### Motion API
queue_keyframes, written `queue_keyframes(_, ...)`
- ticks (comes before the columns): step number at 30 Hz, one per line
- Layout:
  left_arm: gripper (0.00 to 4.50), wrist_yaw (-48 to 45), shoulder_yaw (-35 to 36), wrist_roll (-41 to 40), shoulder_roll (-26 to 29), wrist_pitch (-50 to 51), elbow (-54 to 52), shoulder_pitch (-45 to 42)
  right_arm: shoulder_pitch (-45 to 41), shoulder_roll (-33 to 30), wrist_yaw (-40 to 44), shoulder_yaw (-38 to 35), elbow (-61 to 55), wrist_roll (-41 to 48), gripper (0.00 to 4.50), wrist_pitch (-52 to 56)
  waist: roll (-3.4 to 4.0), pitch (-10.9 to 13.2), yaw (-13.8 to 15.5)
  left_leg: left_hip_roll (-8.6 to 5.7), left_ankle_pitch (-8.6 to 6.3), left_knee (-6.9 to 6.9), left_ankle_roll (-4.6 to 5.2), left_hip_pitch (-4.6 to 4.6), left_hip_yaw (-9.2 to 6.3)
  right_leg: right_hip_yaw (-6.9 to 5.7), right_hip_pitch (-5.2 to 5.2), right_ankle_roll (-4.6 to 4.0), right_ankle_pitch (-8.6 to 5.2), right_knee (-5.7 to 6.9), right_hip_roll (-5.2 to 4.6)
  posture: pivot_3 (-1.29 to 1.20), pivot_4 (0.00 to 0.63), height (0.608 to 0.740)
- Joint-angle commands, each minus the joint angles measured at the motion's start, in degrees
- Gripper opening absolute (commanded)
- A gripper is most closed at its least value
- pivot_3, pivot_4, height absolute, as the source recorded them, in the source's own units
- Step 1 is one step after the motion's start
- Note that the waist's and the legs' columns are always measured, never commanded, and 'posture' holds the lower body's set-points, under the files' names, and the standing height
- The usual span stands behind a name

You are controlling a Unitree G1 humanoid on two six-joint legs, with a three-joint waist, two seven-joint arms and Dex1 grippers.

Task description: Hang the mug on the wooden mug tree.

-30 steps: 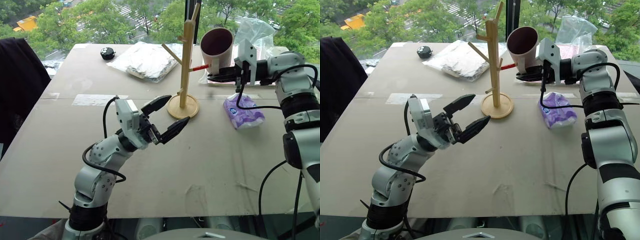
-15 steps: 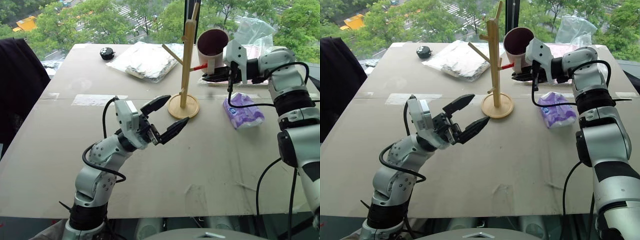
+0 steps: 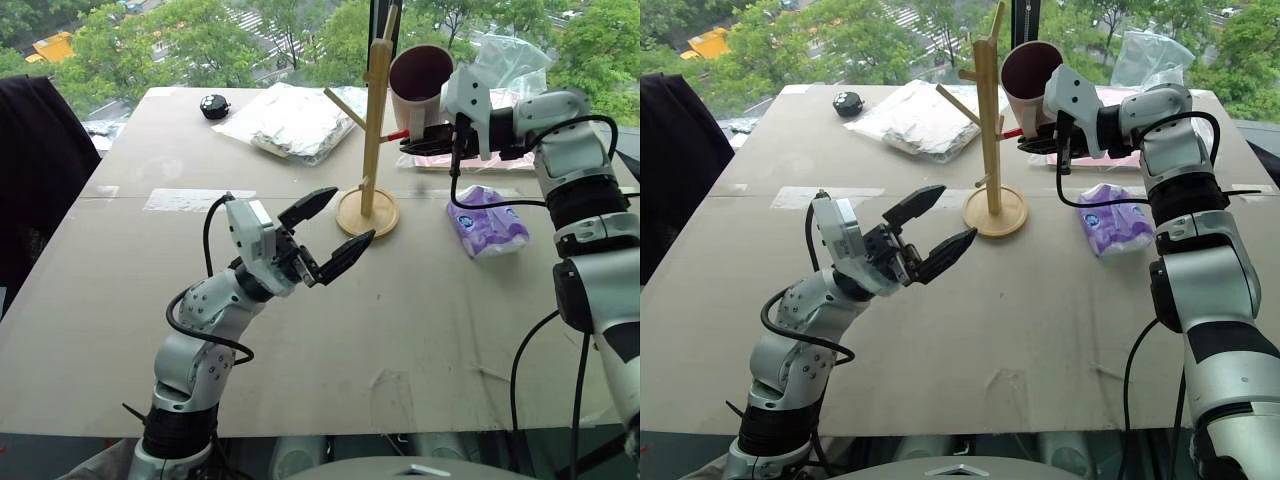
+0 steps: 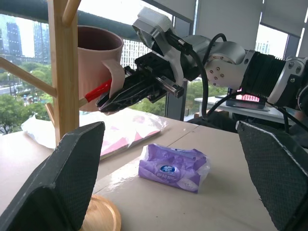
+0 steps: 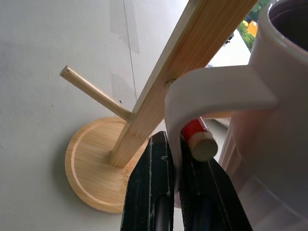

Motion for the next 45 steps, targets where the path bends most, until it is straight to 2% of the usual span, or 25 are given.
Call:
queue_keyframes(1, 4.50, 0.8, 1.2, 1.0, -0.5, -2.3, -0.2, -1.1, -2.2, -0.6, 0.1, -0.7, -3.5, 0.4, 0.11, 1.0, 0.00, 0.0, 0.0, 0.00, 0.00, 0.00, 0.00, 0.00, 0.00, 0.00, 0.00, 0.00, 0.00, 0.00, 0.00, 0.00, 0.150, 0.740)
queue_keyframes(9, 4.50, 1.2, 0.5, 1.9, -1.1, -2.6, -0.5, -0.6, -2.7, 0.0, 0.0, 0.5, -4.5, -0.9, 0.11, 3.5, 0.00, 0.0, 0.0, 0.00, -0.03, 0.00, 0.05, 0.00, 0.01, 0.00, 0.00, 0.00, 0.00, 0.00, 0.00, 0.00, 0.150, 0.740)
queue_keyframes(13, 4.50, 1.2, 0.4, 2.2, -1.2, -2.5, -0.5, -0.5, -2.5, -0.2, -0.2, 1.2, -4.8, -1.7, 1.55, 4.3, 0.00, 0.0, 0.0, 0.00, -0.04, 0.00, 0.07, 0.00, -0.01, -0.01, 0.00, 0.00, 0.00, 0.00, 0.00, 0.00, 0.150, 0.740)
queue_keyframes(19, 4.50, 1.2, 0.3, 2.2, -1.0, -2.3, -0.6, -0.4, -2.3, -0.4, -1.1, 0.2, -5.8, -1.3, 4.45, 5.3, 0.01, 0.0, 0.0, 0.00, -0.10, 0.00, 0.17, 0.00, 0.00, -0.01, -0.01, 0.00, 0.00, 0.00, 0.00, 0.00, 0.150, 0.740)
queue_keyframes(25, 4.50, 1.2, 0.2, 2.2, -0.8, -2.1, -1.0, 0.0, 0.7, -4.3, -0.3, -2.7, -11.5, 1.9, 4.45, 10.3, 0.01, 0.0, 0.2, 0.00, -0.10, 0.00, 0.17, -0.03, -0.03, -0.04, -0.01, 0.00, 0.00, -0.01, 0.00, 0.00, 0.150, 0.740)
queue_keyframes(31, 4.50, 0.8, 0.1, 1.6, -0.2, -1.6, -1.5, 1.4, 10.6, -10.5, 0.8, -9.1, -28.1, 11.8, 4.45, 26.8, 0.01, 0.0, 0.4, -0.01, -0.11, 0.00, 0.19, -0.08, -0.06, -0.10, -0.01, 0.00, 0.00, -0.05, -0.05, 0.00, 0.150, 0.740)
queue_keyframes(34, 4.50, -0.3, 0.2, 1.1, 1.1, -0.7, -1.6, 3.3, 21.1, -13.1, -0.4, -14.6, -38.5, 18.7, 4.45, 33.9, 0.00, 0.0, 0.6, 0.00, -0.12, -0.01, 0.21, -0.10, -0.15, -0.18, -0.01, 0.00, 0.00, -0.03, -0.05, 0.00, 0.150, 0.740)
queue_keyframes(37, 4.50, -0.6, 0.2, 2.2, 3.3, 0.9, -0.6, 7.9, 34.5, -12.6, -4.5, -20.1, -48.0, 23.3, 4.45, 35.8, 0.00, 0.0, 0.5, 0.01, -0.13, -0.03, 0.22, -0.07, -0.18, -0.19, 0.00, 0.00, 0.00, -0.03, -0.05, 0.00, 0.150, 0.740)
queue_keyframes(42, 4.50, 2.5, -2.1, 14.0, 7.3, -1.1, 3.6, 18.5, 64.4, -5.0, -12.8, -27.3, -63.9, 26.7, 4.45, 31.7, 0.01, -0.1, 0.5, 0.03, -0.14, -0.17, 0.22, 0.07, -0.23, -0.18, 0.10, 0.01, -0.04, -0.03, 0.00, 0.00, 0.150, 0.740)
queue_keyframes(45, 4.50, 2.8, -2.9, 16.9, 7.5, -2.6, 5.0, 21.4, 75.1, -1.0, -17.1, -28.2, -68.9, 26.8, 4.45, 28.9, 0.13, 0.0, 0.3, 0.01, -0.14, -0.14, 0.22, 0.05, -0.20, -0.04, -0.02, -0.16, -0.18, -0.01, 0.00, 0.00, 0.150, 0.740)
